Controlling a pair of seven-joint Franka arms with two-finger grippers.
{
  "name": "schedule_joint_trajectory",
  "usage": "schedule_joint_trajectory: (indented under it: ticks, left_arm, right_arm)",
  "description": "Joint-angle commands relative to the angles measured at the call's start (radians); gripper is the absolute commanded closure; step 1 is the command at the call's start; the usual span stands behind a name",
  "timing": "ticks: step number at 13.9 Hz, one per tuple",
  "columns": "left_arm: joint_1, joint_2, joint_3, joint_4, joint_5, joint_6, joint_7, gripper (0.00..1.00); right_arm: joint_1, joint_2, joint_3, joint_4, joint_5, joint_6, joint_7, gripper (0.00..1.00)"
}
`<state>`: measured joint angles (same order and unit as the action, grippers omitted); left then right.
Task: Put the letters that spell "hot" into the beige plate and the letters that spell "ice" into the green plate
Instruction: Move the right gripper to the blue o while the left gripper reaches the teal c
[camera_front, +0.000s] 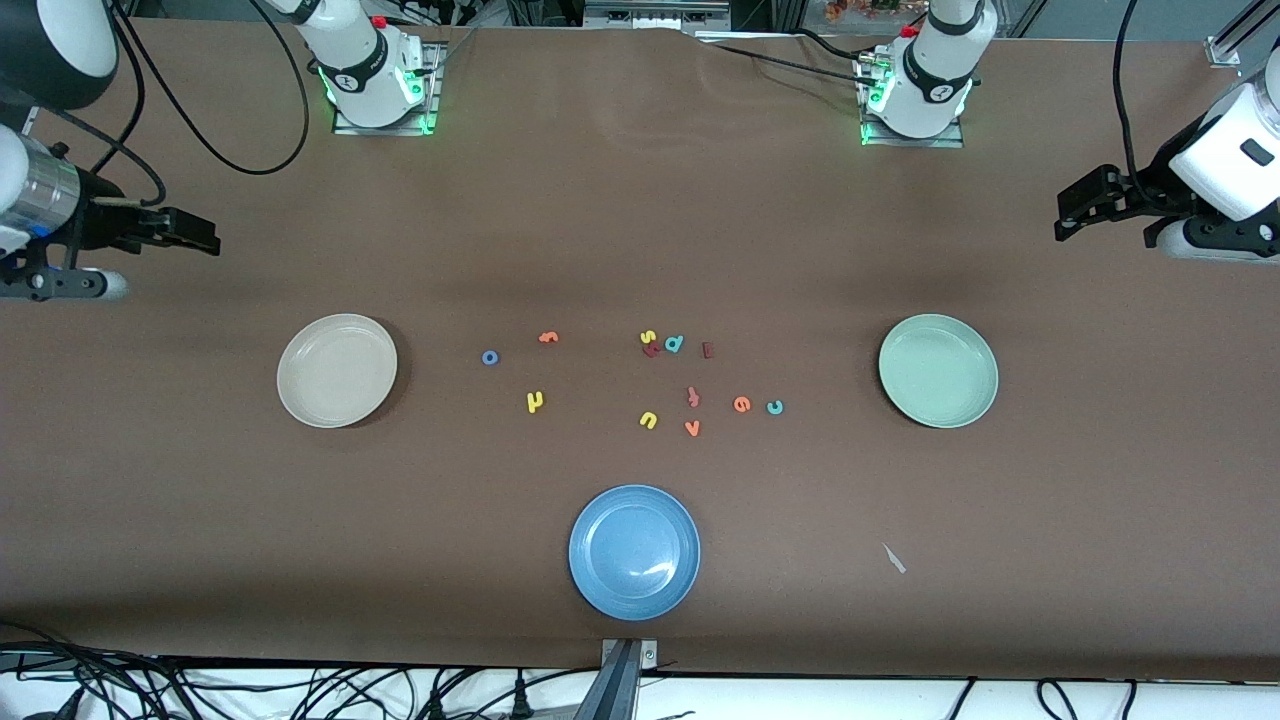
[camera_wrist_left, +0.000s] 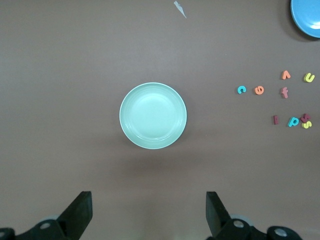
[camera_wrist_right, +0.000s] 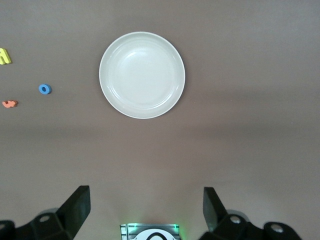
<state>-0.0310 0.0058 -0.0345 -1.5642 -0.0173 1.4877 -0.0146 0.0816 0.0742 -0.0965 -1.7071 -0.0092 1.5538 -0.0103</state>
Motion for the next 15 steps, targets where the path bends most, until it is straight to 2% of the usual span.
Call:
schedule_joint_trajectory:
  ticks: [1, 4, 6, 9, 11, 15]
  left_arm:
    - [-0.009, 0.033, -0.001, 0.035, -0.019, -0.055, 0.022, 0.00]
    - [-0.059, 0.065, -0.004, 0.035, -0.019, -0.118, 0.022, 0.00]
    - [-0.127, 0.103, -0.004, 0.035, -0.019, -0.125, 0.022, 0.00]
    - [-0.242, 0.184, -0.002, 0.038, -0.019, -0.112, 0.005, 0.00]
    - [-0.247, 0.238, -0.002, 0.041, -0.018, -0.034, 0.015, 0.00]
    - [-0.285, 0.391, -0.004, 0.039, -0.015, 0.151, 0.016, 0.00]
  right_arm:
    - [0.015, 0.044, 0.012, 0.037, 0.003, -0.005, 0.001, 0.00]
    - [0.069, 0.081, 0.018, 0.034, 0.018, 0.043, 0.044, 0.00]
    - [0.095, 0.114, 0.020, 0.029, 0.081, 0.077, 0.156, 0.00]
    - [0.162, 0.156, 0.020, -0.028, 0.083, 0.193, 0.295, 0.00]
    - [0.228, 0.174, 0.020, -0.095, 0.083, 0.325, 0.396, 0.00]
    - [0.326, 0.252, 0.020, -0.141, 0.083, 0.464, 0.516, 0.00]
